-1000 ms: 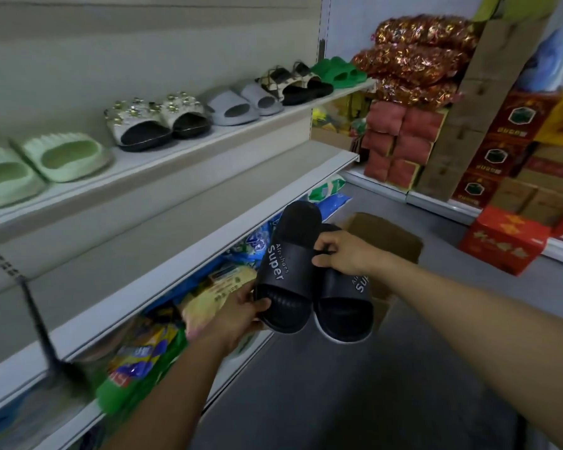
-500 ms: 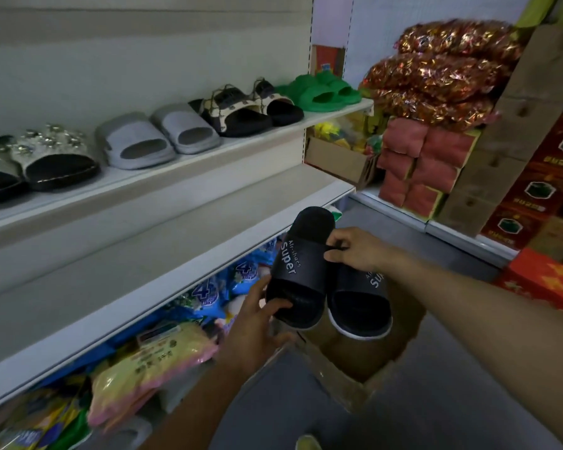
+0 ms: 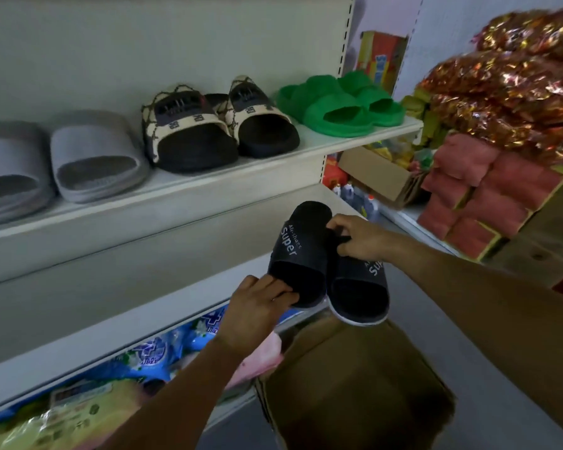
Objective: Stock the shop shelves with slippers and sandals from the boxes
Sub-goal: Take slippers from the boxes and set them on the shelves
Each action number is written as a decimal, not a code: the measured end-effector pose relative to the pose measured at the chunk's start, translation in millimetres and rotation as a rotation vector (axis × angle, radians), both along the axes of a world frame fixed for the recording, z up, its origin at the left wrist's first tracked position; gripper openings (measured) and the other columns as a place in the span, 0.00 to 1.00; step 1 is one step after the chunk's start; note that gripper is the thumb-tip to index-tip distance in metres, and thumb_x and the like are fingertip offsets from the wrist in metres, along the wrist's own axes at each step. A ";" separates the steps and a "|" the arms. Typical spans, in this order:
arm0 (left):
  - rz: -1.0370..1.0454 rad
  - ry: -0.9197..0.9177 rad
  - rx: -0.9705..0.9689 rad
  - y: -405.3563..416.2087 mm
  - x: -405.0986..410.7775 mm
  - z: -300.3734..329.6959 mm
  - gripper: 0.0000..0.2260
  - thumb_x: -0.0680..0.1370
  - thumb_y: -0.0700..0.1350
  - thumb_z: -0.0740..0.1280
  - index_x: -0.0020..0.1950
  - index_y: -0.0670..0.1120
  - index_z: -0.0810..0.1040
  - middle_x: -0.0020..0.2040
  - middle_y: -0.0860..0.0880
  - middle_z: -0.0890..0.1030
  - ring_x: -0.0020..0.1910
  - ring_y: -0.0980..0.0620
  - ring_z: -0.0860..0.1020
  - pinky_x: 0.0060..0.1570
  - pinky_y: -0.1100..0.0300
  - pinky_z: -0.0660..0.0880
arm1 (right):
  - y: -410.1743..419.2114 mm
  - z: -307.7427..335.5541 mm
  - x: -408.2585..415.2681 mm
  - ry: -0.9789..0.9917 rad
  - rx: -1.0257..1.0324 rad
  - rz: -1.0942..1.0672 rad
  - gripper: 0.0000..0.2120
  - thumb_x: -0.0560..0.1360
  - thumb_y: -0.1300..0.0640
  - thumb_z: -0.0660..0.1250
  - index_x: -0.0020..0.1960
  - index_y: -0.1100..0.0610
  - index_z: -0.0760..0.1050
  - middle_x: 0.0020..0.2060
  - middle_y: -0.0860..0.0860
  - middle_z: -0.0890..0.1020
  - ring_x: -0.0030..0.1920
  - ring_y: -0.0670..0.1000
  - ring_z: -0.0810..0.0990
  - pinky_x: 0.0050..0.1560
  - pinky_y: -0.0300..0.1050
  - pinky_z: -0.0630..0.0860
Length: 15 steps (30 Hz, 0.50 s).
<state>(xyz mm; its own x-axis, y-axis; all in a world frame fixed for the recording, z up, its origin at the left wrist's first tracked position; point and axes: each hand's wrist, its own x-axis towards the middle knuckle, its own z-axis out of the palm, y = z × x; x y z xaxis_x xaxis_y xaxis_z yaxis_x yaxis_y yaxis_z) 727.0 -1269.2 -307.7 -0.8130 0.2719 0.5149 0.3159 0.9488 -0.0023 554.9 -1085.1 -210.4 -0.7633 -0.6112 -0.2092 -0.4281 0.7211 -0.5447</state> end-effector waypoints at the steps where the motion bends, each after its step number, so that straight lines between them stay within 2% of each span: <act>1: 0.034 -0.011 -0.003 2.2 -11.9 -0.3 0.20 0.58 0.38 0.78 0.47 0.52 0.83 0.43 0.53 0.82 0.41 0.50 0.79 0.36 0.59 0.71 | -3.5 -5.9 -14.9 0.006 0.015 0.011 0.22 0.72 0.67 0.65 0.64 0.55 0.68 0.54 0.52 0.74 0.53 0.53 0.75 0.44 0.38 0.70; 3: 0.109 -0.048 -0.012 7.1 -34.5 -3.9 0.19 0.58 0.40 0.77 0.46 0.53 0.83 0.41 0.53 0.81 0.39 0.50 0.78 0.36 0.59 0.70 | -10.3 -22.3 -44.2 0.055 0.084 0.038 0.24 0.72 0.64 0.63 0.66 0.50 0.64 0.58 0.54 0.74 0.55 0.56 0.75 0.50 0.45 0.72; 5: 0.181 -0.101 -0.039 14.7 -52.7 -11.6 0.17 0.58 0.42 0.78 0.44 0.54 0.82 0.39 0.54 0.80 0.39 0.51 0.78 0.36 0.59 0.69 | -13.0 -36.5 -69.0 0.128 0.169 0.068 0.24 0.73 0.62 0.61 0.67 0.51 0.62 0.59 0.58 0.74 0.57 0.60 0.74 0.58 0.51 0.69; 9: 0.284 -0.221 -0.034 38.2 -83.8 -29.3 0.17 0.56 0.45 0.80 0.41 0.55 0.82 0.38 0.56 0.79 0.38 0.53 0.77 0.36 0.61 0.69 | -8.7 -48.4 -111.5 0.276 0.276 0.186 0.19 0.78 0.62 0.57 0.68 0.56 0.64 0.62 0.59 0.74 0.62 0.60 0.71 0.60 0.51 0.65; 15: 0.520 -0.303 0.074 79.7 -143.6 -35.8 0.14 0.57 0.49 0.80 0.41 0.56 0.83 0.40 0.55 0.80 0.40 0.52 0.78 0.37 0.59 0.72 | -13.7 -50.9 -179.9 0.336 0.266 0.351 0.21 0.77 0.62 0.58 0.69 0.55 0.66 0.68 0.57 0.71 0.67 0.59 0.68 0.63 0.51 0.64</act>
<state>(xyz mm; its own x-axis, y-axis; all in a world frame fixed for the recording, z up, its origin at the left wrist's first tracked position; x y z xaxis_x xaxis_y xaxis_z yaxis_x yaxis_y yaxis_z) 583.4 -1189.5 -343.5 -0.9431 -0.2282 0.2417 -0.2131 0.9731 0.0872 375.0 -1098.7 -261.3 -0.5749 -0.8001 -0.1714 -0.7863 0.5982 -0.1548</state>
